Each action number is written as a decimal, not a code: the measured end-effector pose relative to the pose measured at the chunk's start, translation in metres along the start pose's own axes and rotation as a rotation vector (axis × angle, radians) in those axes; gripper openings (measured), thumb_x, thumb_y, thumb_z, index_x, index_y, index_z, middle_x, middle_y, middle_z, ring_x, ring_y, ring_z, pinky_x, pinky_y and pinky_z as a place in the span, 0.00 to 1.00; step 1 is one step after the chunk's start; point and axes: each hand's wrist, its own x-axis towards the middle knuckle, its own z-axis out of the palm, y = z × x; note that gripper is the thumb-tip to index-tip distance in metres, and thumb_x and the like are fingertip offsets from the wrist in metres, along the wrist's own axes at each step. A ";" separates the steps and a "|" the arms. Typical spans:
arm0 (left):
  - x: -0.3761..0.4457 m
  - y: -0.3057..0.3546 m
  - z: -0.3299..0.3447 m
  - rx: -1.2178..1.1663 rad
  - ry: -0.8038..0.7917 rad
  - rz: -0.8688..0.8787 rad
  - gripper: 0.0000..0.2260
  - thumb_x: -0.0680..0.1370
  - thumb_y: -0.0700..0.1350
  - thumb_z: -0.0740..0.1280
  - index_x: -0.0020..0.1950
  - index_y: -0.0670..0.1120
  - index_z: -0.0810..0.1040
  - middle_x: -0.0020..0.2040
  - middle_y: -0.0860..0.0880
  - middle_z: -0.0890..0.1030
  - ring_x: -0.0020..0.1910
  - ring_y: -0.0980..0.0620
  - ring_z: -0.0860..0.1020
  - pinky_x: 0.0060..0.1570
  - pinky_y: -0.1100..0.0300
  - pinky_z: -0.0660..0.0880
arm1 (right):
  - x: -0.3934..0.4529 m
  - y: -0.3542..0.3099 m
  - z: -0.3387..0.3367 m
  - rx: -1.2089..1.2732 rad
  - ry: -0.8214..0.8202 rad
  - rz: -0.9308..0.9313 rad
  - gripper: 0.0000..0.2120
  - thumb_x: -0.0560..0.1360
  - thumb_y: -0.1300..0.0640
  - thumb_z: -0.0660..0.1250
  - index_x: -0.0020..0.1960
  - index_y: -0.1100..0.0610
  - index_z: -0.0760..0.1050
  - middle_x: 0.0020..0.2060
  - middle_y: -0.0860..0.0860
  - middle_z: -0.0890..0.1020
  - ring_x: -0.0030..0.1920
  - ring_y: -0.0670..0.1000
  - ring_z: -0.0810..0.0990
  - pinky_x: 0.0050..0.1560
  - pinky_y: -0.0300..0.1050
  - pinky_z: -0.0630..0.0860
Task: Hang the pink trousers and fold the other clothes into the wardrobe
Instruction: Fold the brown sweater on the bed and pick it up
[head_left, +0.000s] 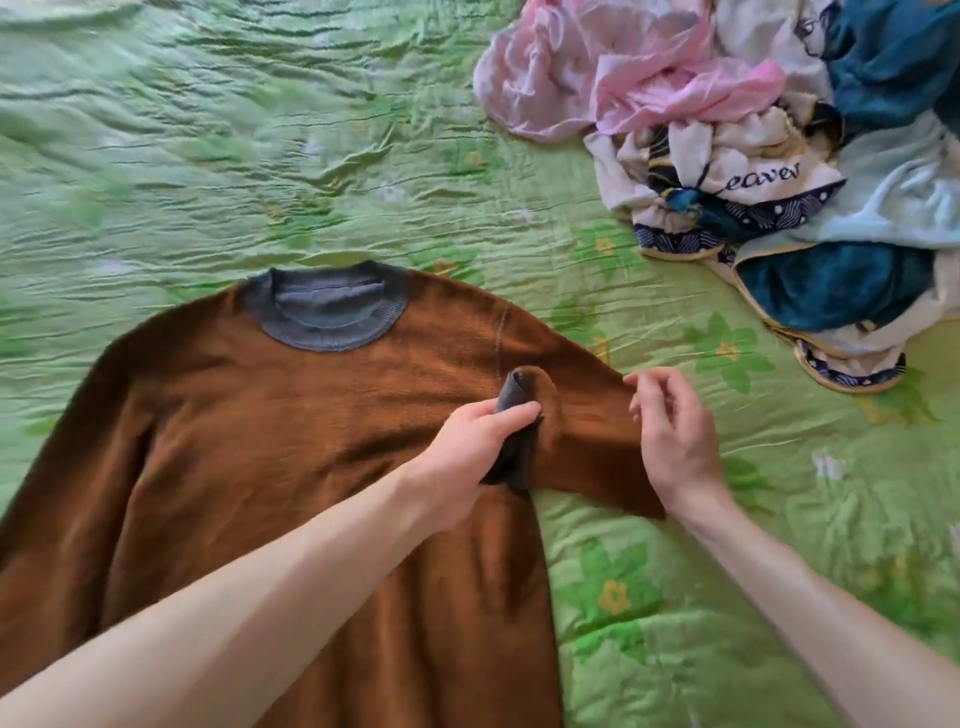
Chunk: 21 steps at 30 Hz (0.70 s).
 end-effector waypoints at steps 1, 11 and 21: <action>-0.004 0.009 -0.015 -0.009 0.019 0.026 0.13 0.81 0.49 0.71 0.63 0.45 0.84 0.55 0.45 0.88 0.57 0.45 0.85 0.60 0.49 0.80 | 0.007 0.006 0.006 -0.092 -0.111 -0.052 0.14 0.84 0.46 0.58 0.57 0.50 0.79 0.46 0.45 0.84 0.49 0.46 0.81 0.55 0.51 0.77; -0.042 0.059 -0.181 0.086 0.197 0.324 0.09 0.78 0.39 0.75 0.58 0.44 0.83 0.49 0.47 0.88 0.48 0.50 0.87 0.44 0.61 0.82 | 0.071 0.008 0.072 -0.929 -0.639 -0.338 0.26 0.83 0.49 0.61 0.80 0.50 0.64 0.74 0.55 0.73 0.74 0.60 0.68 0.75 0.58 0.64; -0.042 0.039 -0.289 0.220 0.589 0.487 0.07 0.84 0.45 0.67 0.51 0.55 0.83 0.47 0.57 0.86 0.45 0.66 0.84 0.46 0.72 0.78 | 0.105 -0.066 0.112 -0.736 -0.786 -0.211 0.14 0.73 0.48 0.77 0.43 0.54 0.74 0.37 0.50 0.81 0.39 0.53 0.78 0.40 0.43 0.71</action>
